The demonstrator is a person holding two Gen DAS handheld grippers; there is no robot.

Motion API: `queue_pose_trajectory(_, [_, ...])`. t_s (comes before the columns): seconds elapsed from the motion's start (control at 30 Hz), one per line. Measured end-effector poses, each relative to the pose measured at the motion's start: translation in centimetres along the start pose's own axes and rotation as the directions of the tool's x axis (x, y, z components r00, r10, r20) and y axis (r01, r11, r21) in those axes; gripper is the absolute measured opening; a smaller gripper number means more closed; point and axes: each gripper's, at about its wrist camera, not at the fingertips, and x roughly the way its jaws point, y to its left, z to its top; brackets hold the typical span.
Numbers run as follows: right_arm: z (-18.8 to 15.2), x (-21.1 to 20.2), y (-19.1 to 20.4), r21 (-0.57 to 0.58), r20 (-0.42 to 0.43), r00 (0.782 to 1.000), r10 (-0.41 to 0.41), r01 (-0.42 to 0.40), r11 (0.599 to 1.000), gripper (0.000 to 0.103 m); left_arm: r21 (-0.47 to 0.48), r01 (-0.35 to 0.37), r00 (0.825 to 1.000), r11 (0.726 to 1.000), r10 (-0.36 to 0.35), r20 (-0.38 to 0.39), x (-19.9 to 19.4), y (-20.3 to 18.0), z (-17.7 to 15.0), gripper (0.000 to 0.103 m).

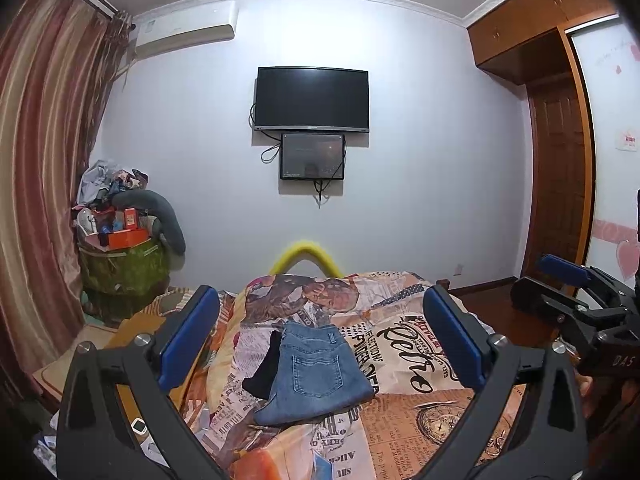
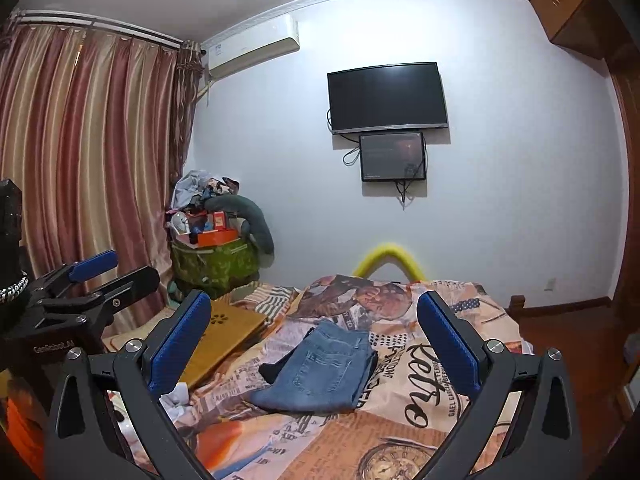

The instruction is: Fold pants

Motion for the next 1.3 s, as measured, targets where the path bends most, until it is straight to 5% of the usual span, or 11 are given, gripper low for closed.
queue_pose_trajectory(1.3, [0.82, -0.76, -0.15, 0.009, -0.005, 1.0, -0.009, 0.009, 1.0, 0.102, -0.005, 0.046, 0.998, 0.999, -0.046, -0.049, 0.87, -0.41, -0.04, 0.103])
